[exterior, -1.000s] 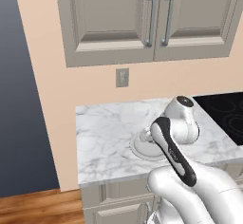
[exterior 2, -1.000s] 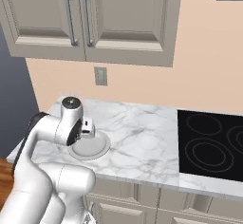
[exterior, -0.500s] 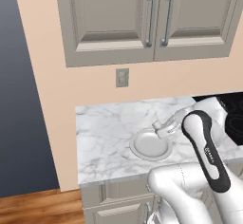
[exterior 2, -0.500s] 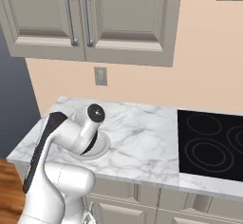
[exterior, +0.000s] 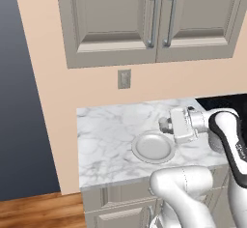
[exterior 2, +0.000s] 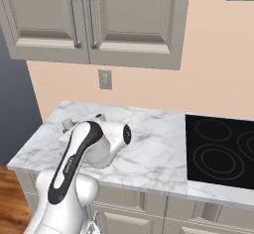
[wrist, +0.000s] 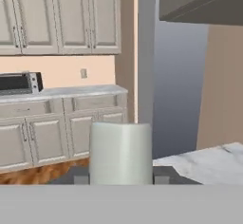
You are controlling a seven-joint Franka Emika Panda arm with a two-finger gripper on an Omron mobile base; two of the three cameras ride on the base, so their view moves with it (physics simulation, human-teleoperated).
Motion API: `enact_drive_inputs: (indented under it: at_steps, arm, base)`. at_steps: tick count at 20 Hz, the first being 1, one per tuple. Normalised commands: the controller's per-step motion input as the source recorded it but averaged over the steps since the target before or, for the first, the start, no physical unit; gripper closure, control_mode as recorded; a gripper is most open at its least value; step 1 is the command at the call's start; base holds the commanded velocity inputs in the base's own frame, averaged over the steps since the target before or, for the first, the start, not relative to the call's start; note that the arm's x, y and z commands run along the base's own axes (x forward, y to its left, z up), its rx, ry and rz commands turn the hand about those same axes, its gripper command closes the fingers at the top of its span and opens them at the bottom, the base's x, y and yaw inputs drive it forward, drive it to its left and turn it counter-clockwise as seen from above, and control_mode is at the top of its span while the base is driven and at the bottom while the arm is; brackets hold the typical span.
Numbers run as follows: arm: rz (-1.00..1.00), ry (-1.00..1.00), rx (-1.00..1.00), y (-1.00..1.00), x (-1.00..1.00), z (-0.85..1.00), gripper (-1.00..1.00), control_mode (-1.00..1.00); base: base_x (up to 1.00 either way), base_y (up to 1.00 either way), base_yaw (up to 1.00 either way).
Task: Pick up the marshmallow and place it in the cup of hot chocolate on the dining counter.
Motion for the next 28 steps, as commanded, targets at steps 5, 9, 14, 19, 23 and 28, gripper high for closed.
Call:
enact_drive_inputs:
  at_steps: [5, 9, 14, 19, 23, 28]
  arm:
    - [0.36, -0.13, 0.33, 0.00, 0.00, 0.05, 1.00, -1.00]
    - [0.24, -0.07, 0.12, 0.00, -0.10, 0.17, 1.00, -1.00]
    - [0.04, -0.13, 0.00, 0.00, -0.42, 0.22, 1.00, -1.00]
    - [0.00, -0.20, 0.00, 0.00, -0.49, 0.38, 1.00, -1.00]
    - [0.00, 0.00, 0.00, 0.00, 0.00, 0.00, 1.00, 1.00]
    - [0.00, 0.00, 0.00, 0.00, 0.00, 0.00, 1.00, 1.00]
  base:
    - [0.00, 0.00, 0.00]
    - [0.00, 0.00, 0.00]
    - [0.00, 0.00, 0.00]
    - [0.00, 0.00, 0.00]
    - [-0.60, -0.52, 0.00]
    - [-0.40, -0.71, -0.25]
